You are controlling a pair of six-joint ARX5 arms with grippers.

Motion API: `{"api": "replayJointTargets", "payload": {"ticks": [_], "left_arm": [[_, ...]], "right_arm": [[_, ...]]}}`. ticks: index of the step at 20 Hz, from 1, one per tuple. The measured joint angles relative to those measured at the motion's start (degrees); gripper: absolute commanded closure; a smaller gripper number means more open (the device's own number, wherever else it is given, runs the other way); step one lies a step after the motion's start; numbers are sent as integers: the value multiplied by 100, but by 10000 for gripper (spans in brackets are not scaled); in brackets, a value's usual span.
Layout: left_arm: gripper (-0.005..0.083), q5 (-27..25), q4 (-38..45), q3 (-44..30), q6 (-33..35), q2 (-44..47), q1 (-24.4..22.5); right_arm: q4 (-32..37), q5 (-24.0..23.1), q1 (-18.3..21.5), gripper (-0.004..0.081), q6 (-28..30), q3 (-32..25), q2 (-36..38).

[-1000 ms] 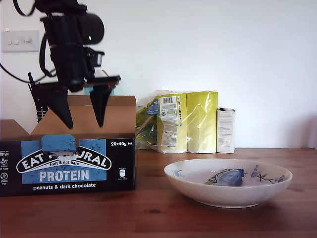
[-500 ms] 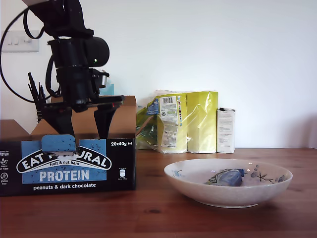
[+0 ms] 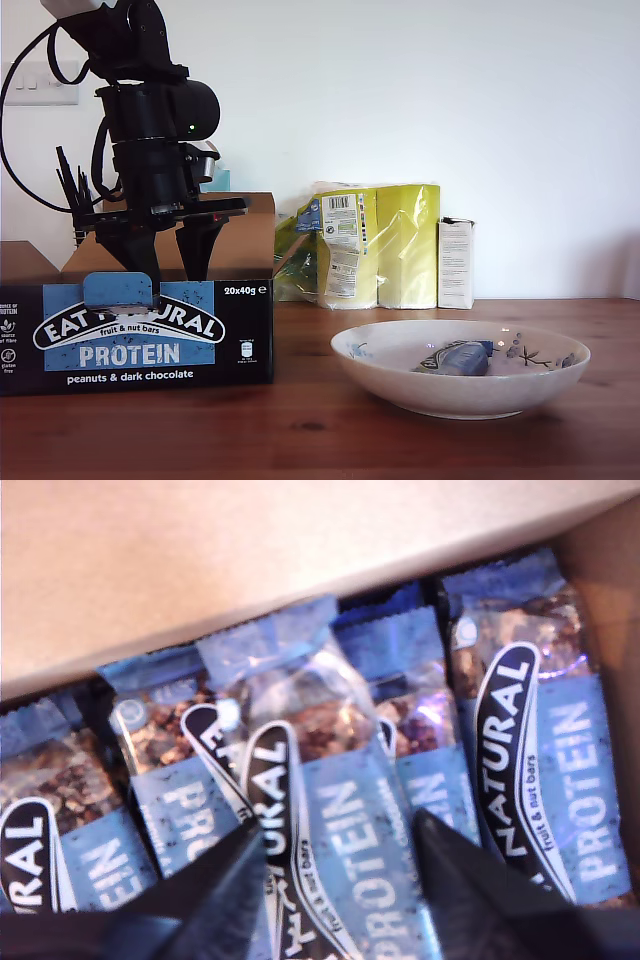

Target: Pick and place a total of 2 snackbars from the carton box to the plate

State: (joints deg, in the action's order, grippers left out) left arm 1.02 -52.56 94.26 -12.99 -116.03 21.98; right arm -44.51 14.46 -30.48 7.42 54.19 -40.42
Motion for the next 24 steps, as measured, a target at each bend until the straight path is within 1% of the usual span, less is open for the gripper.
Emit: {"api": "replayJointTargets", "payload": {"ticks": [4, 10, 16, 18, 20, 22, 24], "left_arm": [[560, 0, -22, 2, 31, 0, 0], [560, 0, -439, 214, 122, 55, 0], [560, -2, -621, 229, 208, 848, 85], [560, 35, -590, 240, 210, 1064, 203], [560, 205, -494, 254, 214, 1143, 396], [560, 380, -280, 256, 269, 1141, 688], [560, 431, 125, 258, 321, 1141, 1099]], "right_arm": [[0, 0, 0, 783, 2, 0, -35], [0, 0, 0, 783, 17, 0, -33], [-11, 0, 0, 783, 17, 0, -33], [-20, 0, 0, 783, 17, 0, -33], [-98, 0, 0, 783, 17, 0, -31], [-247, 2, 0, 783, 17, 0, -28], [-332, 2, 0, 783, 20, 0, 37]]}}
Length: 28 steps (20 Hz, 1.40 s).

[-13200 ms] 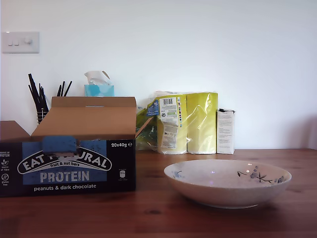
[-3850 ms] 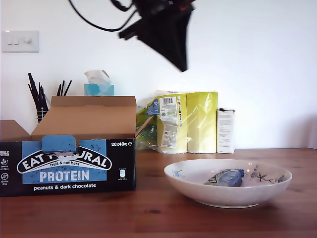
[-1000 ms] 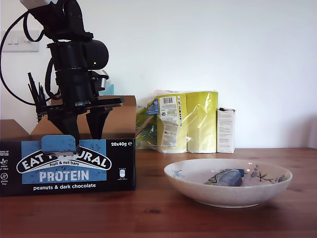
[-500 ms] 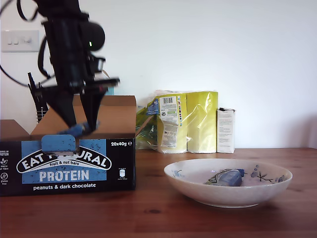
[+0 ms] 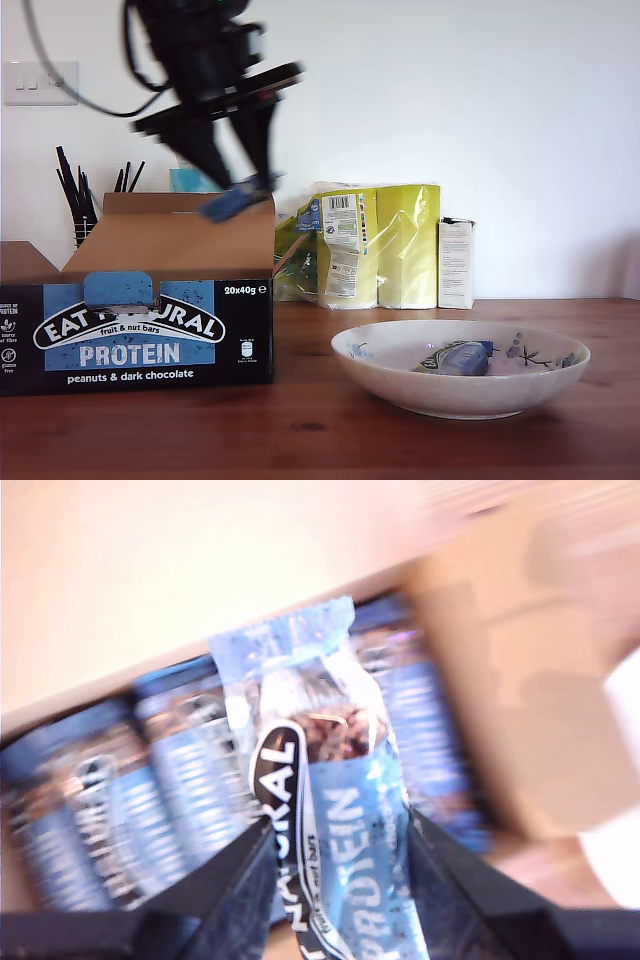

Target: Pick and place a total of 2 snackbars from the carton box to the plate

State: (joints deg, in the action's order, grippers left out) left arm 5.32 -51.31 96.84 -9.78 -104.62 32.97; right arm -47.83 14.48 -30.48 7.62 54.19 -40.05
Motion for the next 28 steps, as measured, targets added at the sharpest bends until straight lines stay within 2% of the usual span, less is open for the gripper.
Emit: {"api": "replayJointTargets", "payload": {"ticks": [4, 7, 13, 20, 23, 28], "left_arm": [[560, 44, 922, 2, 131, -2, 778], [560, 61, 1453, 4, 249, -116, 1099], [560, 96, 1840, 4, 334, -831, 1325], [560, 11, 1897, 4, 435, -1615, 1530], [560, -210, 1790, 4, 579, -1952, 1528], [558, -516, 1703, 13, 763, -1969, 1510]], "right_arm": [[-304, 0, 0, 783, -7, 0, 549], [-595, -2, 0, 783, -4, 4, 907], [-903, -4, 0, 783, -26, 4, 1003], [-929, -4, 0, 783, -26, 4, 1005], [-929, -4, 0, 783, -26, 4, 1005], [-927, -4, 0, 783, -22, 4, 1005]]}}
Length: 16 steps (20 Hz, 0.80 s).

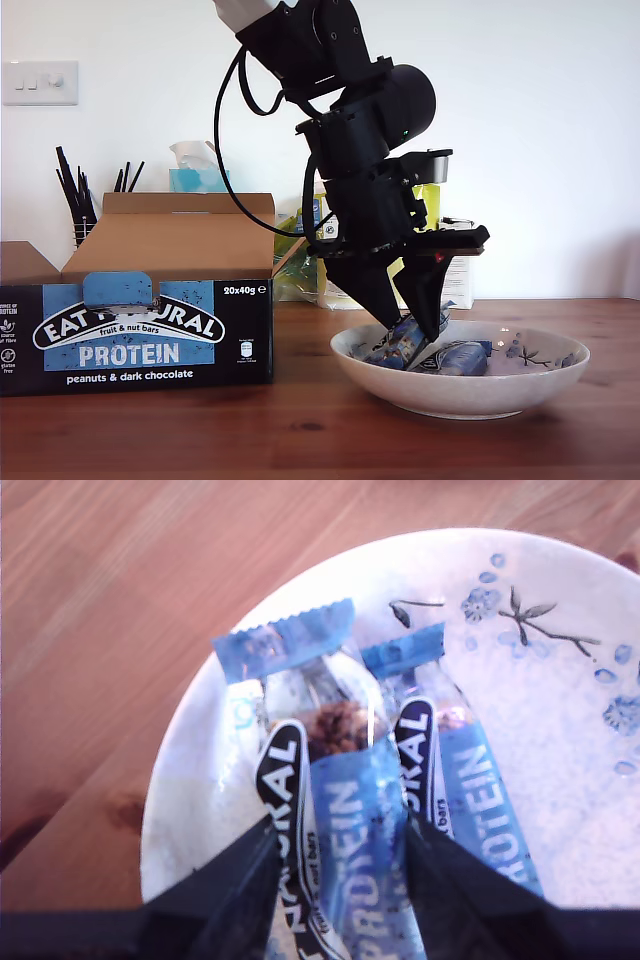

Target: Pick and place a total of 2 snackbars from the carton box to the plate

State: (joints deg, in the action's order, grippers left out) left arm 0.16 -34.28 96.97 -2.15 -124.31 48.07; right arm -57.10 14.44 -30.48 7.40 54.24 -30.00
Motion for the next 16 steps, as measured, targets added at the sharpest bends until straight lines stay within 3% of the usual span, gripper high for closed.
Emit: {"api": "replayJointTargets", "payload": {"ticks": [2, 5, 9, 11, 13, 15, 16], "left_arm": [[546, -11, -17, 0, 7, 0, 0], [292, -9, -33, 0, 9, 0, 31], [280, 4, -927, 468, 26, -2, 44], [384, 70, -1523, 1110, 26, -2, 52], [598, 103, -2085, 1683, 20, 33, 59], [779, 129, -2498, 1744, 20, 223, 63], [798, 131, -2603, 1744, 20, 282, 66]], "right_arm": [[7, 0, 0, 783, 4, 0, 0], [11, 0, 0, 783, 7, 0, 0], [11, 0, 0, 783, 11, 0, 0], [17, 0, 0, 783, 13, 0, 0], [52, -28, 0, 783, 13, 0, 0], [114, -144, 0, 783, 15, 0, -24], [160, -151, 0, 783, 13, 0, -61]]}}
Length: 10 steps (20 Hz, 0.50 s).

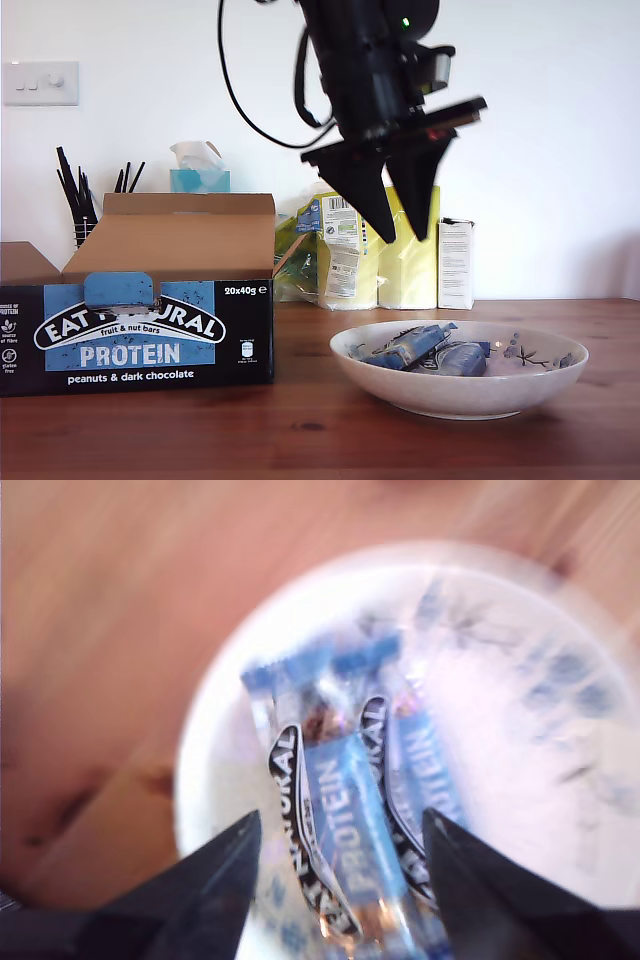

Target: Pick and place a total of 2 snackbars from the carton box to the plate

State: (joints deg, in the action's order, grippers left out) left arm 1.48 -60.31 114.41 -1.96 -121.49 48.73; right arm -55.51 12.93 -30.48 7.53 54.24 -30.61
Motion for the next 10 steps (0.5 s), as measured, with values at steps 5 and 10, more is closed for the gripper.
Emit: {"api": "replayJointTargets", "payload": {"ticks": [5, 10], "left_arm": [[797, 4, 96, -81, -2, 223, 0], [797, 247, 807, -977, 50, 962, -138]], "right_arm": [[470, -133, 63, 783, -203, 0, -428], [608, -245, 728, 783, -321, 2, -527]]}}
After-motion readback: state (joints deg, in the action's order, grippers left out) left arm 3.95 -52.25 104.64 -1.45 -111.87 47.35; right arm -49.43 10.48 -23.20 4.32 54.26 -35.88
